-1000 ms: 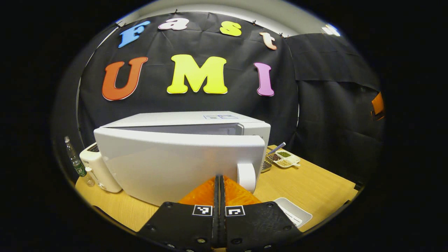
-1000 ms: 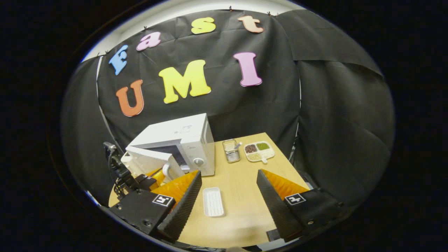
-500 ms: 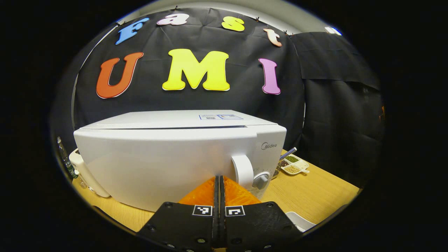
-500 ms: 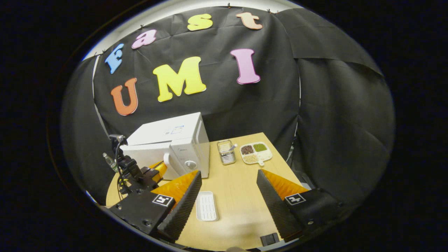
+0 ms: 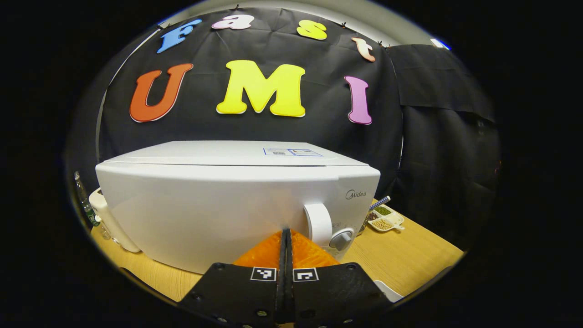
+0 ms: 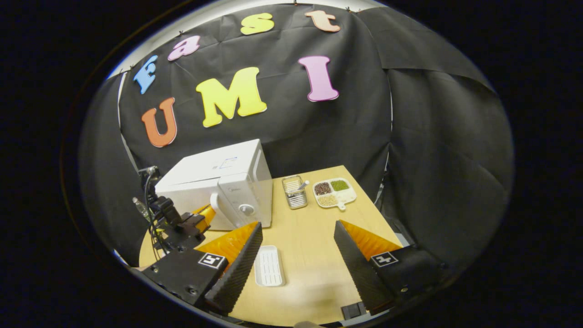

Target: Open the microwave oven with the left hand, put the food in, and close the microwave oven.

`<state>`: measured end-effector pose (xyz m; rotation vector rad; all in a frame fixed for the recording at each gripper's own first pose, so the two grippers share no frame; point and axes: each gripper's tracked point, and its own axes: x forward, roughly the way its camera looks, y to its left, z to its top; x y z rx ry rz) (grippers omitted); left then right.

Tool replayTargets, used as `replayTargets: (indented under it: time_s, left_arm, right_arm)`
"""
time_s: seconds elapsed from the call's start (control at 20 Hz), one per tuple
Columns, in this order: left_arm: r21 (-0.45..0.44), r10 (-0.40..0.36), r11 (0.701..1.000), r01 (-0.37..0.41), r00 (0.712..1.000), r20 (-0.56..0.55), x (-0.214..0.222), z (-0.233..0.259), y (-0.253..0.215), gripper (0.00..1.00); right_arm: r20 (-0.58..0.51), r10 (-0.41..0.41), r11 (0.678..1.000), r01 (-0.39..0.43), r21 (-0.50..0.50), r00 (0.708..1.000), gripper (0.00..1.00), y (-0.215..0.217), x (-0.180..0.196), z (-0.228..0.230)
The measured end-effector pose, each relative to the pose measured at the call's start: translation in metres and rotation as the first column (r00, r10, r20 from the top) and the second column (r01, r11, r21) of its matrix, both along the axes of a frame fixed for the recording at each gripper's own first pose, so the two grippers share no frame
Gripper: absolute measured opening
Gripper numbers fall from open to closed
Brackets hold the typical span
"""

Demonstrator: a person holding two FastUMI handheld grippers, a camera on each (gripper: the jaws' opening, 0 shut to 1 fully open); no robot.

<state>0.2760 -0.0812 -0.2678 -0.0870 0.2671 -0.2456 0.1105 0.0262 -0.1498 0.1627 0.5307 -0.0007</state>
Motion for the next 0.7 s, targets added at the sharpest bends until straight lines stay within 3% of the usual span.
replayTargets:
  time_s: [0.15,0.4,0.45,0.5,0.6,0.65,0.7]
  left_arm:
    - [0.028,0.007,1.0,-0.006,1.0,-0.021,-0.004,-0.002,0.004,0.0]
    - [0.088,0.084,0.993,-0.082,0.996,-0.02,-0.04,0.012,0.042,0.0]
    - [0.121,0.099,0.988,-0.098,0.995,0.0,-0.05,0.016,0.052,0.0]
    - [0.176,0.125,0.976,-0.125,0.992,0.009,-0.061,0.019,0.065,0.12]
    - [0.213,0.128,0.969,-0.124,0.992,-0.007,-0.083,0.014,0.074,0.69]
    - [0.204,0.127,0.971,-0.123,0.992,-0.007,-0.1,0.022,0.079,0.97]
    - [0.192,0.128,0.974,-0.124,0.992,-0.011,-0.105,0.025,0.08,0.96]
  right_arm:
    - [0.006,0.003,1.0,-0.003,-0.003,1.0,0.92,0.002,-0.008,0.004]
    - [0.008,0.017,1.0,-0.017,-0.013,1.0,0.92,0.009,-0.025,0.003]
    - [0.015,0.019,1.0,-0.019,-0.016,1.0,1.0,0.012,-0.029,0.004]
    - [0.02,0.022,0.999,-0.021,-0.024,1.0,0.92,0.015,-0.033,0.006]
    - [0.039,0.033,0.999,-0.032,-0.032,0.999,0.92,0.022,-0.039,0.011]
    - [0.048,0.041,0.998,-0.039,-0.039,0.998,1.0,0.026,-0.042,0.014]
    - [0.065,0.05,0.998,-0.046,-0.052,0.997,0.92,0.03,-0.044,0.019]
